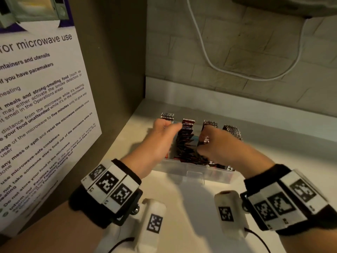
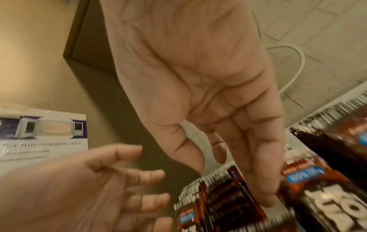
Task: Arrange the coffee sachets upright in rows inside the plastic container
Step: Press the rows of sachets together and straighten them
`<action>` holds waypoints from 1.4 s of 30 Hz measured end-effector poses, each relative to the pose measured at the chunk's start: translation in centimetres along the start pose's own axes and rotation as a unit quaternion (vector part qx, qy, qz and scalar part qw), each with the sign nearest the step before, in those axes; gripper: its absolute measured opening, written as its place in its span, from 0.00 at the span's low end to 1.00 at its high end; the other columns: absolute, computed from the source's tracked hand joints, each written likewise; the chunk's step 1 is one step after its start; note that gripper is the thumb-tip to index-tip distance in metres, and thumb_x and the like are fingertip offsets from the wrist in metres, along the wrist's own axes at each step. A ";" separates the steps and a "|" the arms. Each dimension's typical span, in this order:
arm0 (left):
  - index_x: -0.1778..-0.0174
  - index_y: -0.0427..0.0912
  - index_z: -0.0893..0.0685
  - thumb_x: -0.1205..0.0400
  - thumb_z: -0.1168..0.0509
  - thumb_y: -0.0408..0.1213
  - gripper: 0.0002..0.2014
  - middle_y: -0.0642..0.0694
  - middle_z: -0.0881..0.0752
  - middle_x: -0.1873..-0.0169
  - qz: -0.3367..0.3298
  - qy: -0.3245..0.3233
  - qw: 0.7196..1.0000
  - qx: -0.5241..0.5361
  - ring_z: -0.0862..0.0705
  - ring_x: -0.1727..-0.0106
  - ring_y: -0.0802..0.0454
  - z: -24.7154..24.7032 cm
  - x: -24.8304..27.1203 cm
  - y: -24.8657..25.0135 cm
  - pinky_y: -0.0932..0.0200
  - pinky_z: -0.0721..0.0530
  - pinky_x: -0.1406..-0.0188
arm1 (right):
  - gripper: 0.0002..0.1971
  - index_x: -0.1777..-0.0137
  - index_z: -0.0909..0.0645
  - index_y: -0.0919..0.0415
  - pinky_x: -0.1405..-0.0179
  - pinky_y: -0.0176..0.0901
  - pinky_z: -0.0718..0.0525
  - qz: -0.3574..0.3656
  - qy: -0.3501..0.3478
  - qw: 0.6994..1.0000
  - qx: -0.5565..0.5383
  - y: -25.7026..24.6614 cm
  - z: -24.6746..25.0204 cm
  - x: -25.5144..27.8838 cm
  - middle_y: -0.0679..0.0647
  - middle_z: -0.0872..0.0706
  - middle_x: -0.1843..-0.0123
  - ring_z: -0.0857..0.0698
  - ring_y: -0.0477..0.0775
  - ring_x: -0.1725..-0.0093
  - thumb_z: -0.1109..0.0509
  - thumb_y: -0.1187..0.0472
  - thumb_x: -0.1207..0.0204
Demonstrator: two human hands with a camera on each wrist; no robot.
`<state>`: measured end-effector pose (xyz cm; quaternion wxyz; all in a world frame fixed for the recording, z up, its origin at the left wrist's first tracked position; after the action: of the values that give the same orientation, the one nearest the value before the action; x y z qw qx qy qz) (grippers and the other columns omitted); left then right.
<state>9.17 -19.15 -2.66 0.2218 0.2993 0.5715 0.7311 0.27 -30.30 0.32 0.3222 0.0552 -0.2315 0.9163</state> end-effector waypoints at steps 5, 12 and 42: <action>0.26 0.55 0.37 0.15 0.57 0.63 0.26 0.49 0.30 0.30 0.016 -0.075 0.993 -0.091 0.31 0.37 0.54 -2.4 -0.7 -0.1 0.57 0.34 0.40 | 0.17 0.34 0.31 0.62 0.68 0.42 0.28 0.006 -0.031 0.999 0.026 0.2 -2.0 -0.7 0.56 0.21 0.51 0.22 0.58 0.55 0.38 0.60 0.21; 0.18 0.52 0.40 0.18 0.60 0.69 0.36 0.44 0.32 0.21 0.062 -0.095 0.992 -0.051 0.32 0.23 0.43 -4.0 -2.4 0.1 0.45 0.35 0.22 | 0.14 0.36 0.29 0.65 0.59 0.49 0.23 -0.003 -0.021 0.998 -0.053 0.8 -2.4 -1.4 0.52 0.25 0.63 0.23 0.57 0.59 0.41 0.65 0.21; 0.16 0.50 0.40 0.21 0.56 0.73 0.41 0.42 0.28 0.22 0.112 -0.071 0.989 0.070 0.26 0.24 0.44 -3.9 -5.0 -0.6 0.41 0.33 0.22 | 0.09 0.55 0.19 0.62 0.62 0.46 0.18 0.007 0.129 0.983 -0.127 2.2 -3.5 -4.1 0.54 0.15 0.65 0.14 0.58 0.59 0.26 0.56 0.26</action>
<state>10.10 -25.08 -4.86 0.1572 0.4268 0.5670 0.6868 2.25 -32.51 -4.70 0.3473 -0.1062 -0.3029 0.8811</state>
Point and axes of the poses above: each hand's wrist, its own x-axis away from the middle knuckle, its own z-axis out of the back of the hand, y = z × x, the point moved 6 cm from there along -x, towards the middle knuckle
